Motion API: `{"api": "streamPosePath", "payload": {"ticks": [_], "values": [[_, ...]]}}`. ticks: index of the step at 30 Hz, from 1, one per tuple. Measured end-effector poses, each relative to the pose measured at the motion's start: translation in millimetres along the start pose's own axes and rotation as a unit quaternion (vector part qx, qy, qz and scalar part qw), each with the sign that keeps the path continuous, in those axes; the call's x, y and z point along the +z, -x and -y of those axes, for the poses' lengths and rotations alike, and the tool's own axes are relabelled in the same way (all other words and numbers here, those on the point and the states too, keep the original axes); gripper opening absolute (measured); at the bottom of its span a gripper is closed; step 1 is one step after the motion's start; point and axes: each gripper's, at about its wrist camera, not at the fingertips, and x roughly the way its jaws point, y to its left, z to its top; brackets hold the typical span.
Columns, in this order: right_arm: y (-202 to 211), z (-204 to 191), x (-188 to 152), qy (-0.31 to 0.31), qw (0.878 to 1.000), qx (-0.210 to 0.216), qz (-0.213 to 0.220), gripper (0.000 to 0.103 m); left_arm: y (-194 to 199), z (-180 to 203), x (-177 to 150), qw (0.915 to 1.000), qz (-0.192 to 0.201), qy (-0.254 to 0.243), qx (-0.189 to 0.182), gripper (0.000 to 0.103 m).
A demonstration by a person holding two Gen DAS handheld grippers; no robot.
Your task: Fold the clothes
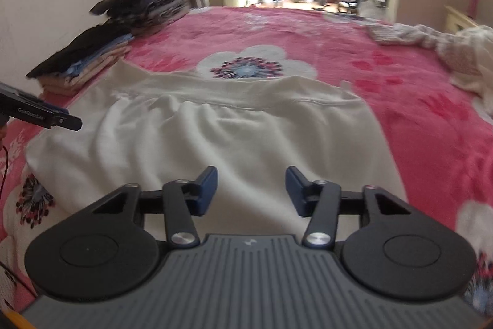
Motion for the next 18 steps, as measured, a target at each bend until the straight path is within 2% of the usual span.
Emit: {"api": "streamPosePath", "payload": {"ticks": [4, 7, 8, 10, 14, 18], "values": [[-25, 19, -4, -0.007, 1.0, 0.004, -0.02, 0.04, -10, -10, -5, 0.9999, -0.01, 0.004, 0.003, 0.054], [-38, 61, -11, -0.062, 0.997, -0.028, -0.034, 0.037, -18, -18, -9, 0.9998, -0.017, 0.006, 0.005, 0.056], [-38, 75, -11, -0.082, 0.995, -0.042, -0.034, 0.032, -18, -21, -9, 0.9998, -0.018, 0.007, 0.003, 0.055], [-34, 95, -7, -0.106, 0.992, -0.065, -0.03, 0.03, -12, -25, -4, 1.0, -0.007, 0.007, -0.002, 0.054], [-27, 99, 14, -0.107, 0.993, -0.056, -0.009, 0.03, -8, -25, 15, 0.9996, 0.021, -0.007, -0.017, 0.055], [-54, 85, 35, -0.085, 0.996, 0.003, -0.008, 0.03, -25, -15, 33, 0.999, 0.021, -0.03, -0.025, 0.055]]}}
